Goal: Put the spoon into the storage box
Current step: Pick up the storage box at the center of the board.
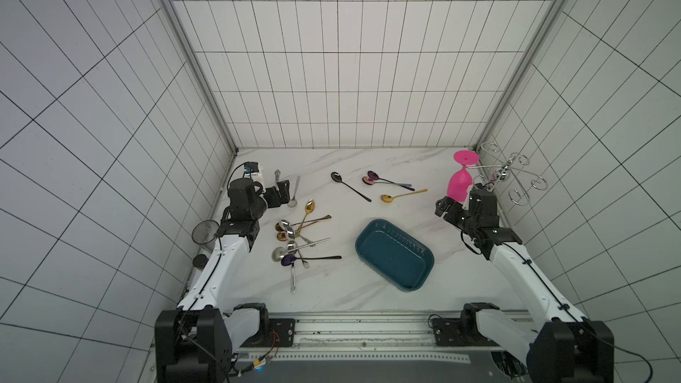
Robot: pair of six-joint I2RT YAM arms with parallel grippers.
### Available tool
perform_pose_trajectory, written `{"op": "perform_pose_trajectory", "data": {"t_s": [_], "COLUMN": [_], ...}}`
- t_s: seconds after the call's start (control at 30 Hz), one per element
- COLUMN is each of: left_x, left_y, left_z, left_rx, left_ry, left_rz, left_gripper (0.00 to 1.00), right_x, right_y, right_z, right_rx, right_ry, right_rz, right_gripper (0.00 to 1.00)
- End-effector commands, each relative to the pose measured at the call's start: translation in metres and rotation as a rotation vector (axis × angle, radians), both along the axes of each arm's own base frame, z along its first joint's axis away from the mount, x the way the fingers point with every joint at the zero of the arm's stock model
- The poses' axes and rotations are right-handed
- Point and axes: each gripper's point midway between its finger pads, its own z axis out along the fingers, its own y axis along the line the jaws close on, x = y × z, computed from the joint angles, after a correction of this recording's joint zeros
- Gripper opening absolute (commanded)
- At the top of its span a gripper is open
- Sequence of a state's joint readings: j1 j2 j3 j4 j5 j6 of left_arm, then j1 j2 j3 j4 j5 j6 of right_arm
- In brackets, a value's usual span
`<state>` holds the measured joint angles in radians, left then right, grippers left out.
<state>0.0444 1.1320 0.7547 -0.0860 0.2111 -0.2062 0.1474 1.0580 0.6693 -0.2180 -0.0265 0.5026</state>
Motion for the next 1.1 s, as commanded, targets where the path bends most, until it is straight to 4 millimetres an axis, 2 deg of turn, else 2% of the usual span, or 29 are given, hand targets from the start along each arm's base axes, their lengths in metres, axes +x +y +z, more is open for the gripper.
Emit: {"op": "perform_pose_trajectory", "data": {"t_s": [0.0, 0.07, 0.17, 0.4, 0.53, 0.67, 0.83, 0.93, 1.07], "left_x": [0.001, 0.002, 0.002, 0.003, 0.003, 0.003, 0.002, 0.002, 0.001], "left_y": [0.001, 0.002, 0.002, 0.006, 0.007, 0.010, 0.012, 0.015, 0.015], "left_z": [0.014, 0.014, 0.013, 0.013, 0.014, 0.014, 0.015, 0.015, 0.016], "left_rx": [-0.004, -0.004, -0.006, -0.016, -0.018, -0.028, -0.018, -0.017, -0.018], "left_ry": [-0.033, -0.034, -0.032, -0.025, -0.029, -0.023, -0.035, -0.033, -0.042], "left_rz": [0.001, 0.003, 0.003, 0.015, 0.019, 0.025, 0.022, 0.029, 0.026], "left_gripper": [0.99, 0.99, 0.99, 0.99, 0.99, 0.99, 0.99, 0.99, 0.99], "right_x": [-0.002, -0.002, -0.001, -0.001, -0.004, -0.006, -0.027, -0.045, -0.071], "right_y": [-0.006, 0.008, 0.026, 0.056, 0.075, 0.084, 0.118, 0.122, 0.127], "right_z": [-0.018, -0.028, -0.033, -0.020, -0.011, 0.001, 0.023, 0.021, 0.007], "right_rx": [-0.127, -0.162, -0.189, -0.275, -0.246, -0.205, -0.129, -0.149, -0.179], "right_ry": [-0.034, -0.075, -0.091, -0.100, -0.096, -0.052, 0.068, 0.227, 0.406], "right_rz": [0.010, 0.087, 0.180, 0.335, 0.427, 0.450, 0.649, 0.718, 0.811], "right_gripper": [0.99, 0.99, 0.99, 0.99, 0.99, 0.99, 0.97, 0.97, 0.97]}}
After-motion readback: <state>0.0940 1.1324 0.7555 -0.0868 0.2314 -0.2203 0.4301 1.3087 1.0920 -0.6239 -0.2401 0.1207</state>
